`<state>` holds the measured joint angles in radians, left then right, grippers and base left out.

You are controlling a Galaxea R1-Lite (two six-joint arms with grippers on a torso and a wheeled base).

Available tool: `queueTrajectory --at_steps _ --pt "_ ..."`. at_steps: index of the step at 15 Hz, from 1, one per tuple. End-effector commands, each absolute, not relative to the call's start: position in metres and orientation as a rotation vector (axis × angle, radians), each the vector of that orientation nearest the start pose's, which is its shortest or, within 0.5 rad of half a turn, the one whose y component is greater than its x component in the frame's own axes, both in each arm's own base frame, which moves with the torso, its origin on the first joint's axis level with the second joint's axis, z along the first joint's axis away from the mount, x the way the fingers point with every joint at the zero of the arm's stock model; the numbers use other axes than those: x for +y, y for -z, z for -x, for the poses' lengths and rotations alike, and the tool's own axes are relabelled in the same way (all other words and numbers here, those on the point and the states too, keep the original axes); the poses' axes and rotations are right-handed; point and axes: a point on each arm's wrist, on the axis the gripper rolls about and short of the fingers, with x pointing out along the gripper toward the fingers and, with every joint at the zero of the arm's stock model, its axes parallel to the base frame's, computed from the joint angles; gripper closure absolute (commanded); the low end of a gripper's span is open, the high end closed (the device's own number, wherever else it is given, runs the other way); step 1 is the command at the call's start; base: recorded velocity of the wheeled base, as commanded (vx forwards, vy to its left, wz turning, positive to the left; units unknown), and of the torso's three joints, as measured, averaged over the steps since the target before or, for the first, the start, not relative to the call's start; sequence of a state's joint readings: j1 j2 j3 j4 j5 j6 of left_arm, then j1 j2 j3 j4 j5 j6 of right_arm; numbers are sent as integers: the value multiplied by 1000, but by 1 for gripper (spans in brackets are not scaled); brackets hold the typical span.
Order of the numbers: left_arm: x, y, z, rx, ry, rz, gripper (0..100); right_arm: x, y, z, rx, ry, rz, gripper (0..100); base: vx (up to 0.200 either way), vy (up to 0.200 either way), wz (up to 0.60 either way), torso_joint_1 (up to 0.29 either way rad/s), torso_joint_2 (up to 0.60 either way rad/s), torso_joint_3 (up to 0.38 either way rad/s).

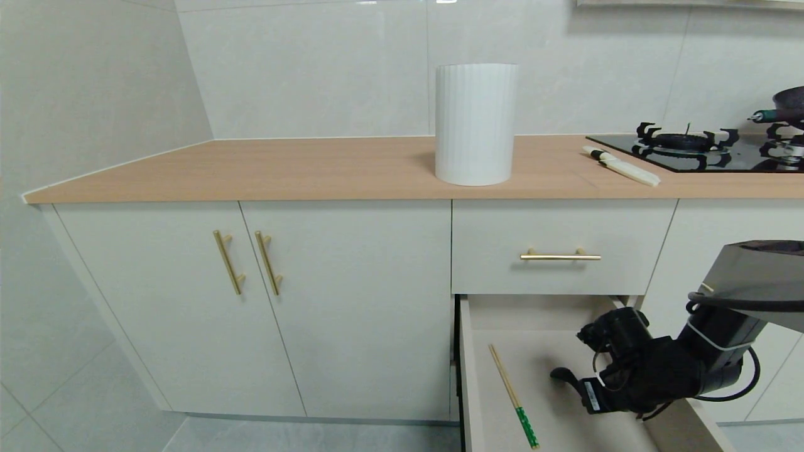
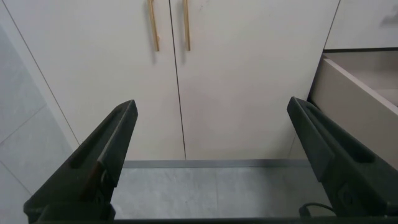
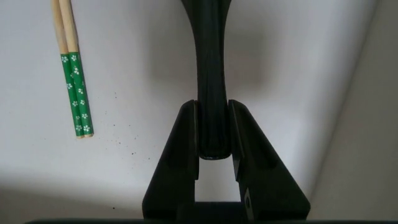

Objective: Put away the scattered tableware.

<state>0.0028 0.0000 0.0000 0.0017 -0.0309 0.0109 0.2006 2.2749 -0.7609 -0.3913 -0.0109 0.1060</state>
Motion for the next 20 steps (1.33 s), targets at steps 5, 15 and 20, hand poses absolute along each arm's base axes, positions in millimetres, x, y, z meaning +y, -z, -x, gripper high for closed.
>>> queueTrajectory --at_steps 5,15,20 --pt "-1 -75 23 1 28 -11 0 64 32 -316 1119 -100 28 0 0 0 0 0 0 0" --pt "-1 -75 23 1 28 -12 0 61 -4 -305 903 -79 16 0 0 0 0 0 0 0" --pt "-1 -75 23 1 28 -12 0 69 -73 -270 746 -148 17 0 0 0 0 0 0 0"
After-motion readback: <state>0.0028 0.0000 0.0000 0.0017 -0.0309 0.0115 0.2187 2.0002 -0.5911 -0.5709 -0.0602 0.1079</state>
